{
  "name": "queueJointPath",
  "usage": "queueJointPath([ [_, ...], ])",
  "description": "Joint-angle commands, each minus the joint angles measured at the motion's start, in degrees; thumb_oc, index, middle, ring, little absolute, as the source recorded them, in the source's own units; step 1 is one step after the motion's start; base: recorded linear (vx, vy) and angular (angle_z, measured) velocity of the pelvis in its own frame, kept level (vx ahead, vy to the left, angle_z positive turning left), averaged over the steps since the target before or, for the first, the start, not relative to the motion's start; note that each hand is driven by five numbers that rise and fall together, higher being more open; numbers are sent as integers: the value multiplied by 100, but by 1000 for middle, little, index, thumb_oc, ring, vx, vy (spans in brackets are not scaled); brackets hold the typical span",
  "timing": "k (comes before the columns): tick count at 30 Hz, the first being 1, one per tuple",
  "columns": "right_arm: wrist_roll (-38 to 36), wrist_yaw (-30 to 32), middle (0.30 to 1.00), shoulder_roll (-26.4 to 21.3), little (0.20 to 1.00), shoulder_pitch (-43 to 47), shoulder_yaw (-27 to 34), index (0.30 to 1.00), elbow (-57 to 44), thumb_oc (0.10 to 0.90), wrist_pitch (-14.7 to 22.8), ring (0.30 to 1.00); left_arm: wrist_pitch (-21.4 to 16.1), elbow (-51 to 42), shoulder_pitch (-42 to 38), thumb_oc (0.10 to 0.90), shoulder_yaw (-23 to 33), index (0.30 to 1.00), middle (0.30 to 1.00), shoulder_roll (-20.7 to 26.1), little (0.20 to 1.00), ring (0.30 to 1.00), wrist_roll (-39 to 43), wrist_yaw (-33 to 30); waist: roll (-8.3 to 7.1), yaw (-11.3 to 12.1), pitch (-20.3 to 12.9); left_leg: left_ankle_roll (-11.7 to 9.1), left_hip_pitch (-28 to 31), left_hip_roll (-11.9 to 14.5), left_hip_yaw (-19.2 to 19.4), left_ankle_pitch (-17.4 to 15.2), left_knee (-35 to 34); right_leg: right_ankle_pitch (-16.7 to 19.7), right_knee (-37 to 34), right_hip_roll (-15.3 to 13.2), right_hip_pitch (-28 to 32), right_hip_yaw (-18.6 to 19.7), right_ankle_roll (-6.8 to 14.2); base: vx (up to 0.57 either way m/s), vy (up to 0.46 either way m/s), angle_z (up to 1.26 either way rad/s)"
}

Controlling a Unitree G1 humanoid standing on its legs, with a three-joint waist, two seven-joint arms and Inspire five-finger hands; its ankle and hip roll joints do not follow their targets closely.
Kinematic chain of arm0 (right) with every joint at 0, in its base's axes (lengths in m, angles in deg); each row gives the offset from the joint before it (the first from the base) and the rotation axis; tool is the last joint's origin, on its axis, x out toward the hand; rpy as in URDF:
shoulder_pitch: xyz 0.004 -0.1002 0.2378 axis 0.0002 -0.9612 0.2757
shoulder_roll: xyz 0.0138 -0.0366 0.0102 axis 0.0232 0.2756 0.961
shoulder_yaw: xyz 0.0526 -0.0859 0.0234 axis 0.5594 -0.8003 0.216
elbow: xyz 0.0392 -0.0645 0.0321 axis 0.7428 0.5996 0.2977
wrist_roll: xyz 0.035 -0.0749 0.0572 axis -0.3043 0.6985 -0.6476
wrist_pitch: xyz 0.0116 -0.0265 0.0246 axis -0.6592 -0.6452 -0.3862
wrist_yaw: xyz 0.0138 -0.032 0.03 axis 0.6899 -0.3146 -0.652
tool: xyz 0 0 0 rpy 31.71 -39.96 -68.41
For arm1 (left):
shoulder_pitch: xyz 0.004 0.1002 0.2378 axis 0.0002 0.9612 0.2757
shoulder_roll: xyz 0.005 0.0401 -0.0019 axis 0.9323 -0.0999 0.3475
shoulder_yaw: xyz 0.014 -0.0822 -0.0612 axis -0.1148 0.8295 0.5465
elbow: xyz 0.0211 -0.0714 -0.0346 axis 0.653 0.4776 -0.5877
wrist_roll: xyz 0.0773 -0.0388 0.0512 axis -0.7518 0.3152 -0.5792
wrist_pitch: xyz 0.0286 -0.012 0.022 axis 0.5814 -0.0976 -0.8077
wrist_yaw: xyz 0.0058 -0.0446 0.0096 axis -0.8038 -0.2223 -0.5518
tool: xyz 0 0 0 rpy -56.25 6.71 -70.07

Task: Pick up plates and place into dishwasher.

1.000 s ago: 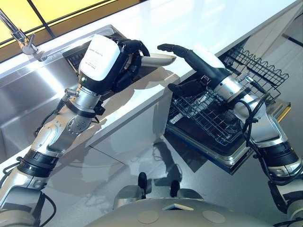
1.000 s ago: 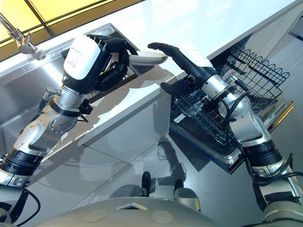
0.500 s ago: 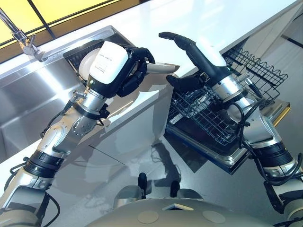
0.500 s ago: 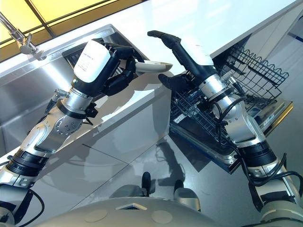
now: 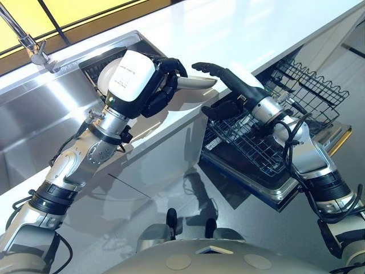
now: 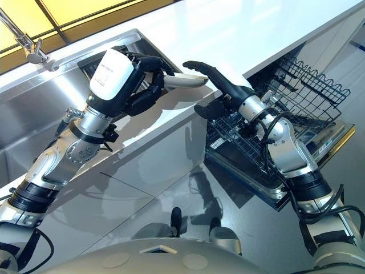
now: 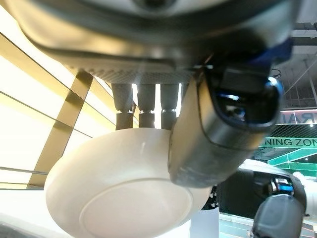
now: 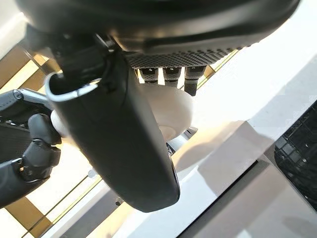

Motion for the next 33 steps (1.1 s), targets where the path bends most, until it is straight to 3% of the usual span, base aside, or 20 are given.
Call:
queueJointPath([
  [1,-372,440,592,142,540,587,171,592,-216,440,452,592,-239,184,-748,100,41,300,300,-208,200,300,532,-351,14,112,-573,-68,379,-100,88,-939,9,-827,498,401,-121,-180,-4,0,0,0],
  [3,-384,515,561,171,505,589,190,561,-266,405,471,561,-217,157,-742,100,17,300,300,-249,200,300,657,-228,19,112,-572,-63,380,-105,87,-941,9,-815,485,398,-122,-172,5,0,0,0],
  [4,-397,558,380,200,293,594,207,380,-285,193,490,380,-222,165,-736,100,5,300,300,-277,200,300,732,-149,22,111,-571,-61,381,-108,88,-943,9,-808,475,397,-122,-165,11,0,0,0],
  [5,-365,621,300,237,200,589,223,300,-292,100,527,300,-250,182,-717,100,-9,300,300,-313,200,300,886,-26,25,113,-570,-58,385,-112,86,-948,9,-797,459,395,-118,-156,18,0,0,0],
  [15,-278,849,300,395,200,404,373,300,-373,100,714,300,-135,230,-503,100,-231,300,300,-734,200,300,2313,1403,64,48,-569,-4,398,-149,-5,-954,9,-680,323,393,-128,174,73,0,0,0],
  [23,-300,993,300,377,200,465,311,300,-299,100,746,300,-93,422,-505,100,-402,300,300,-830,200,300,2655,1560,79,38,-536,17,400,-160,-22,-950,9,-688,388,379,-172,203,74,0,0,0],
  [24,-293,1006,300,378,200,467,311,300,-289,100,759,300,-65,422,-505,364,-399,526,526,-834,464,526,2690,1543,80,39,-537,17,398,-159,-21,-949,9,-688,389,378,-173,202,74,0,0,0],
  [25,-288,1027,300,385,200,481,303,300,-276,100,777,300,-34,437,-509,556,-395,691,691,-847,656,691,2765,1519,79,38,-535,19,400,-161,-19,-951,9,-689,396,378,-178,202,74,0,0,0],
  [26,-321,1034,300,384,200,482,324,300,-268,100,809,300,-14,472,-495,800,-348,900,900,-874,900,900,2945,1512,80,39,-534,21,399,-158,-14,-952,9,-692,404,375,-184,196,74,0,0,0],
  [29,-344,1034,300,361,200,506,392,300,-261,100,868,300,-6,517,-465,800,-253,900,900,-908,900,900,3128,1398,79,46,-536,20,390,-154,-4,-945,9,-701,429,367,-199,185,72,0,0,0],
  [33,-531,901,300,266,200,630,548,300,-226,100,943,300,-49,590,-510,800,122,900,900,-846,900,900,3004,700,64,65,-562,13,376,-160,-15,-940,9,-709,438,364,-210,160,64,0,0,0],
])
